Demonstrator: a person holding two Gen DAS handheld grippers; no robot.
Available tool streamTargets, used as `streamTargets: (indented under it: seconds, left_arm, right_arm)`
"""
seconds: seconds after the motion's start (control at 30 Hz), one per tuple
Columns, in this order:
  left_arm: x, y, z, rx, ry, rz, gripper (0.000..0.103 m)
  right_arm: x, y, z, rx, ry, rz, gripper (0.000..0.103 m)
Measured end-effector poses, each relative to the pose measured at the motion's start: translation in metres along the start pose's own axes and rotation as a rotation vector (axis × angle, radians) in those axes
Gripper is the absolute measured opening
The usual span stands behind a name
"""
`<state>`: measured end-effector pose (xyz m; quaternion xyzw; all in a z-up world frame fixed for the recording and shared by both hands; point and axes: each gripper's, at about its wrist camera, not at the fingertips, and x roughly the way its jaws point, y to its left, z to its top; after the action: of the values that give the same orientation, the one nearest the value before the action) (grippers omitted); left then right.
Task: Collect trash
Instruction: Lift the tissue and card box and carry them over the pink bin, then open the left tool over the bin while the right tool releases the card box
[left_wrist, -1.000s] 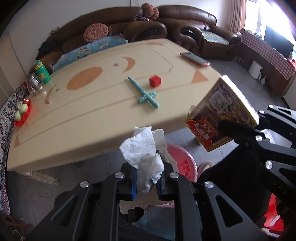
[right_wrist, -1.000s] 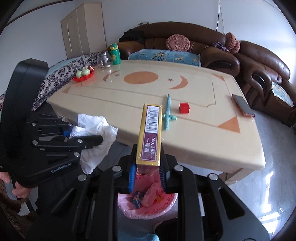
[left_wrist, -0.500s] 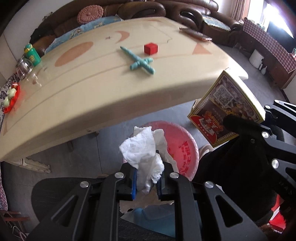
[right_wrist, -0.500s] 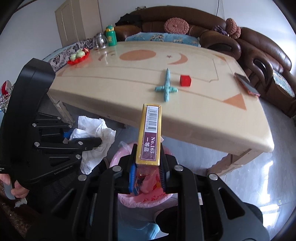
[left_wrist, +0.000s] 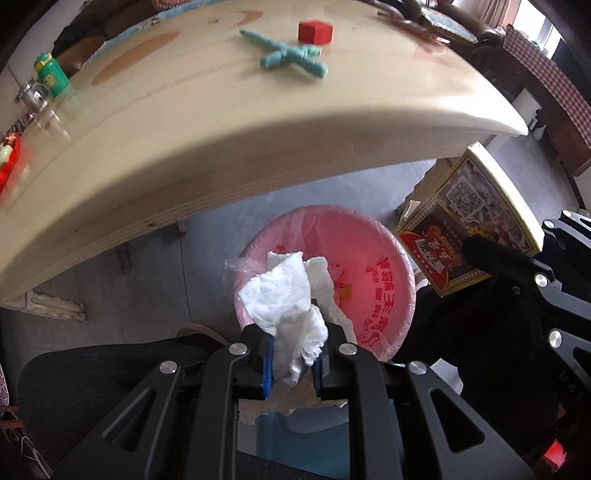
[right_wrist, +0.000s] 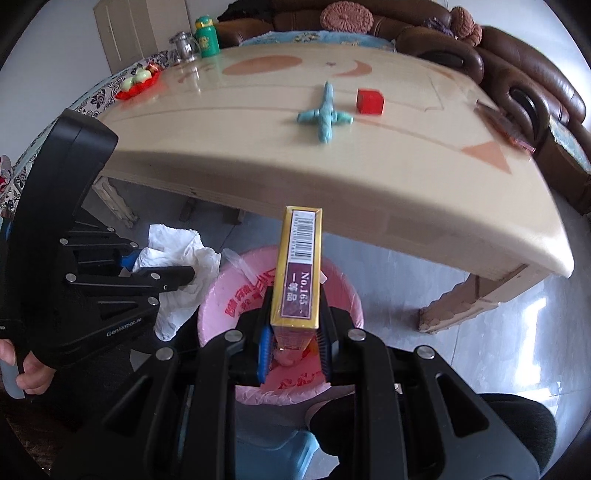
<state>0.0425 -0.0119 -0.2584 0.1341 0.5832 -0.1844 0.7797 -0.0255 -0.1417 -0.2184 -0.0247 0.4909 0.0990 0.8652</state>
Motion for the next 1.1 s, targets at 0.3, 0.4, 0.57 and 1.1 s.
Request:
streamTargets:
  seconds: [0.3, 0.4, 0.57, 1.1]
  left_arm:
    - [0.040, 0.008, 0.004, -0.031, 0.071, -0.020, 0.016]
    - [0.054, 0.010, 0.006, -0.033, 0.098, -0.020, 0.016]
    - [0.075, 0.012, 0.006, -0.052, 0.144, -0.062, 0.016]
    - [0.138, 0.021, 0.011, -0.106, 0.274, -0.082, 0.016]
  right_arm:
    - [0.037, -0.008, -0.005, 0.019, 0.067, 0.010, 0.021]
    - [0.049, -0.010, -0.006, 0.029, 0.088, 0.019, 0.021]
    - [0.069, -0.010, -0.009, 0.034, 0.122, 0.032, 0.021]
    - [0.132, -0.002, -0.013, -0.032, 0.243, 0.075, 0.021]
